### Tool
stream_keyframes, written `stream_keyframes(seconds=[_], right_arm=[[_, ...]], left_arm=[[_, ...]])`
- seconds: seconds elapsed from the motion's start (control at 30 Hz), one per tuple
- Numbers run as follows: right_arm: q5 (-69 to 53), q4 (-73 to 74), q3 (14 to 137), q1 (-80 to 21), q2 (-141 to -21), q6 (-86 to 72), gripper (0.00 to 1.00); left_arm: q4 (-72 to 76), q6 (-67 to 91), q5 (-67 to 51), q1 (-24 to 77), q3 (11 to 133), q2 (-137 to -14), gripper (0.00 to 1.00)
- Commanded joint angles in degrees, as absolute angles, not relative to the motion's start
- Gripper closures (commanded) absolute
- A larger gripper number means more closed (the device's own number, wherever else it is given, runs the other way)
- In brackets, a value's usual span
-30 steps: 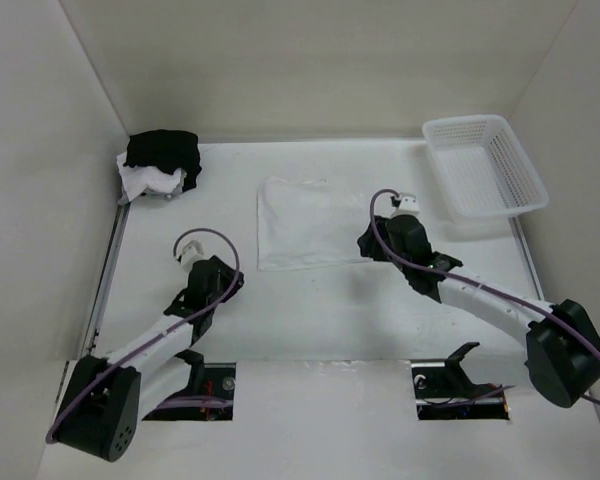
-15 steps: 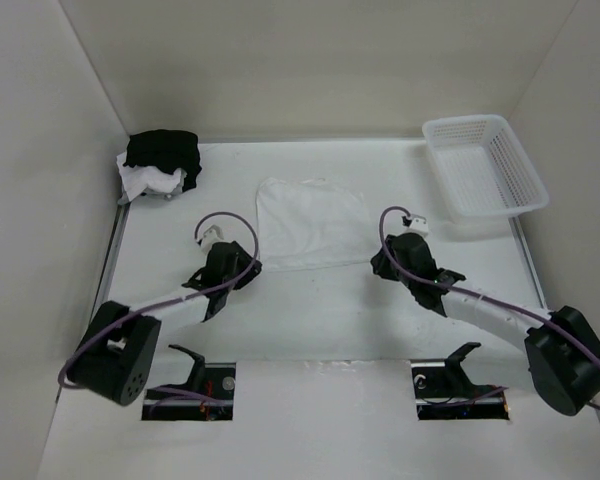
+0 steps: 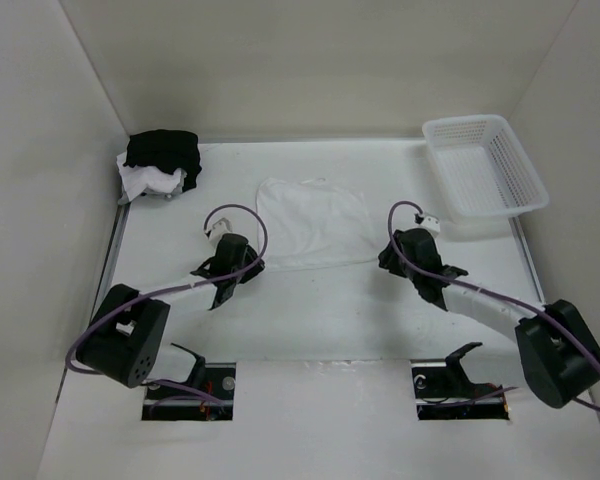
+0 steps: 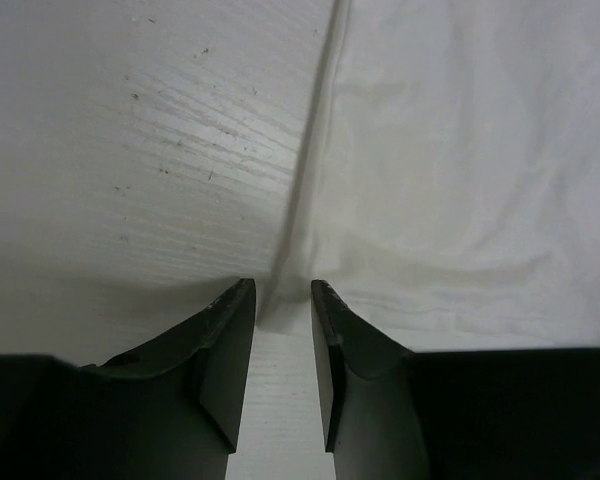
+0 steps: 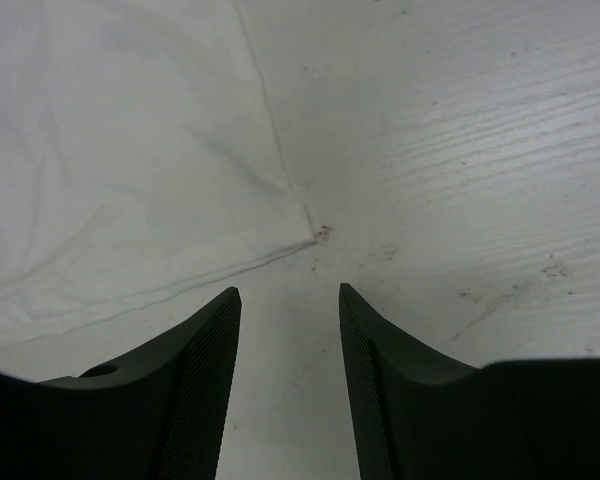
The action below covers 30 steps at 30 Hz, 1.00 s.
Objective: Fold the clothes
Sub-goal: Flatten the tank top out
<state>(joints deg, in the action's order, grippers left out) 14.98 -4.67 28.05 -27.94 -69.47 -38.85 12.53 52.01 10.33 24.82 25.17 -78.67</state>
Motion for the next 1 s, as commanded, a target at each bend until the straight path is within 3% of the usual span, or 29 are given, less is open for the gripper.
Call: stream_keyframes(seconds=[0.0,0.03,0.3,0.47,0.8,0.97], right_arm=[[17.84,-5.98,31.98,-25.8,-74.08,-38.41,0.51],[17.67,-5.98,33.21,-25.36,-76.01,-38.06,0.54],[14.86,-3.87,38.93,-25.27,-82.35,-37.09,0.51],[13.36,-3.95,39.02,-25.35,-84.11,-38.58,0.52],[12.92,-2.46,39.99,-26.06,-86.74,-39.37,0.57],[13.09,-1.49,40.87,-26.93,-88.33,-40.25,0.72]], left_arm=[[7.04,49.13,12.75,26.23,26.98,-77.6,0.73],[6.68,48.78,12.66,26.76,27.33,-78.04,0.75],[6.86,47.2,10.02,25.53,28.74,-80.6,0.93],[6.51,47.2,10.02,25.0,28.83,-78.23,0.99],[7.21,48.25,9.5,23.42,26.28,-71.9,1.0],[9.23,48.52,7.38,22.19,25.58,-71.28,1.0]])
